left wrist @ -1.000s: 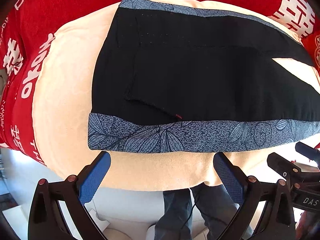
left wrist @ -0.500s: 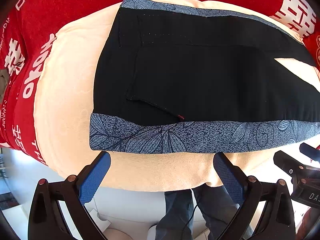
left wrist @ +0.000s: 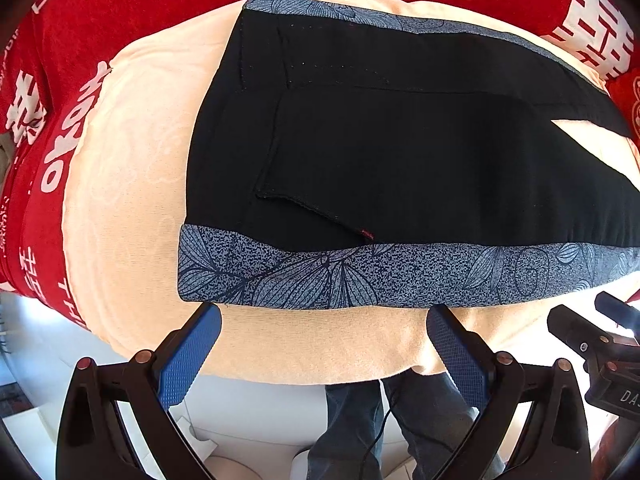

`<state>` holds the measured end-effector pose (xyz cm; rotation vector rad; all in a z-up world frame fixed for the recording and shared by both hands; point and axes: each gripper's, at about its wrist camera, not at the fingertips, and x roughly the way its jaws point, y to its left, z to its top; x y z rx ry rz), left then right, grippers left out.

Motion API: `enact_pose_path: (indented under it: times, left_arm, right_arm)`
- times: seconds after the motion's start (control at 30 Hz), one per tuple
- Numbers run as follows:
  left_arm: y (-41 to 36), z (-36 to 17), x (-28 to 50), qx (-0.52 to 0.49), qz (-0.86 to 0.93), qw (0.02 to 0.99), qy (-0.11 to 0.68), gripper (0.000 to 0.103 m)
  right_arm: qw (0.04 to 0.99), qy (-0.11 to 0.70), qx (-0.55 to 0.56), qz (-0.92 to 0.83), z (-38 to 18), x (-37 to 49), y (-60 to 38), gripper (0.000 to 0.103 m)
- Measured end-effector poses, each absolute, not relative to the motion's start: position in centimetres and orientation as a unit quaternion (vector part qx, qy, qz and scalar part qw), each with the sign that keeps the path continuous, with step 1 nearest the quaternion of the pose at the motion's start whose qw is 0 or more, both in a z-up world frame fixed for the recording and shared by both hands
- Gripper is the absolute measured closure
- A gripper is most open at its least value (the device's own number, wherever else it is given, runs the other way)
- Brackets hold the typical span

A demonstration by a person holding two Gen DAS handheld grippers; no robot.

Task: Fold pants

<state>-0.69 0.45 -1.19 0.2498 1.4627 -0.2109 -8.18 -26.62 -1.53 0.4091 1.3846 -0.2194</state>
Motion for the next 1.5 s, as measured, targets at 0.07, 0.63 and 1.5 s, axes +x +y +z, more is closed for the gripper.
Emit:
enact_pose_path:
  times: [0.07,0.63,1.5]
  left_arm:
    - [0.5,-1.2,-0.6,0.112,-0.098,0.731,0.666,0.000]
    - [0.7,-1.7,-0.4,0.104,-0.101,0.727,0.671,0.000]
    - [7.0,-4.4,-1.3,-0.086,-0.167,0.704,0.685,0.000]
  right_arm:
    - [0.745,0.633,0.188,-0.100,-1.6,-8.1,-26.5,0.000]
    - [0.745,0.631,0.199,-0.093,-1.9,-7.7,-26.6,0.000]
    - [0.650,0.511,0.555,0.093,-11.6,-10.1,-26.6,0.036]
